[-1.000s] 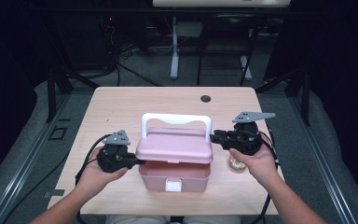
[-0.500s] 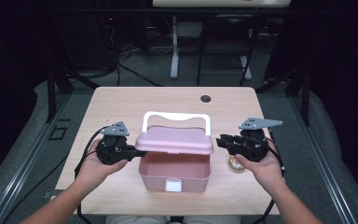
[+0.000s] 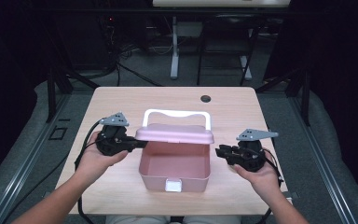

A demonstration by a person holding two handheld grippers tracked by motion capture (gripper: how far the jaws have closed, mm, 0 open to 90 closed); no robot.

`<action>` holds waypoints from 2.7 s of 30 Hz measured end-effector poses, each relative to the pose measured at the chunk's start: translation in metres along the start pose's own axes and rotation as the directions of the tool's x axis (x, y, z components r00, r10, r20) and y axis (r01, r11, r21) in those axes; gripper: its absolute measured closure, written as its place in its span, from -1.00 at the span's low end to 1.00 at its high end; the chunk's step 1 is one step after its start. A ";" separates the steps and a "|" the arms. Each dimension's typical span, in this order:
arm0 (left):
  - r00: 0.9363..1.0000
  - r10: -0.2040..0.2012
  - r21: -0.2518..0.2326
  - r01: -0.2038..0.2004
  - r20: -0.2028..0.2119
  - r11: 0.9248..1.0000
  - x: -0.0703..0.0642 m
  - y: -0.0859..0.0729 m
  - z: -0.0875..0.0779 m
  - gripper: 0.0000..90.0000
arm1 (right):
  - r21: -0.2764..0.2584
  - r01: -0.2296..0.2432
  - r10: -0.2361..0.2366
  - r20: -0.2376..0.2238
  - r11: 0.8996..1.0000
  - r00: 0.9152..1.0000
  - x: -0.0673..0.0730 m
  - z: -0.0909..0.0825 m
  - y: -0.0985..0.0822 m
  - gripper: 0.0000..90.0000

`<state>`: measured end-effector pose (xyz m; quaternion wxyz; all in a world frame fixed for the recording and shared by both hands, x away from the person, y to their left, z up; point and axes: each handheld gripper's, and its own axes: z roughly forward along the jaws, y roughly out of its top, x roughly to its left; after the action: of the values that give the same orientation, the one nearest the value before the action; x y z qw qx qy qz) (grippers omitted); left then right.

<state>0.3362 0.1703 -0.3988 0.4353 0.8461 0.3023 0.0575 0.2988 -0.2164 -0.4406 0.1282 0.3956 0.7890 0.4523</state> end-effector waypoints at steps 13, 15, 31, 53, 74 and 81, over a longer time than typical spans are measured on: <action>1.000 -0.009 -0.010 0.009 -0.013 1.000 0.005 0.011 -0.001 0.99 | 0.032 0.060 -0.057 -0.062 0.998 0.996 0.024 0.024 -0.014 0.86; 1.000 -0.009 -0.011 0.009 -0.015 1.000 0.006 0.012 -0.001 1.00 | 0.046 0.056 -0.053 -0.069 0.997 0.996 0.026 0.029 -0.017 0.90; 1.000 -0.014 -0.010 0.014 -0.017 1.000 0.008 0.017 -0.001 1.00 | 0.118 0.094 -0.080 -0.115 0.989 0.990 0.040 0.051 -0.023 0.99; 0.999 -0.026 -0.019 0.025 -0.025 0.999 0.010 0.025 -0.002 1.00 | 0.139 0.082 -0.067 -0.114 0.987 0.991 0.037 0.049 -0.027 1.00; 0.997 -0.051 -0.036 0.049 -0.057 0.998 0.020 0.042 0.002 0.99 | 0.105 0.066 -0.055 -0.108 0.992 0.993 0.036 0.047 -0.031 1.00; 0.996 -0.053 -0.030 0.051 -0.067 0.998 0.024 0.044 0.003 0.99 | 0.106 0.069 -0.058 -0.105 0.992 0.993 0.036 0.047 -0.032 1.00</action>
<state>0.3772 0.1629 -0.3708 0.4379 0.8293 0.3379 0.0791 0.2857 -0.1696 -0.4871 0.0804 0.3532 0.8301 0.4238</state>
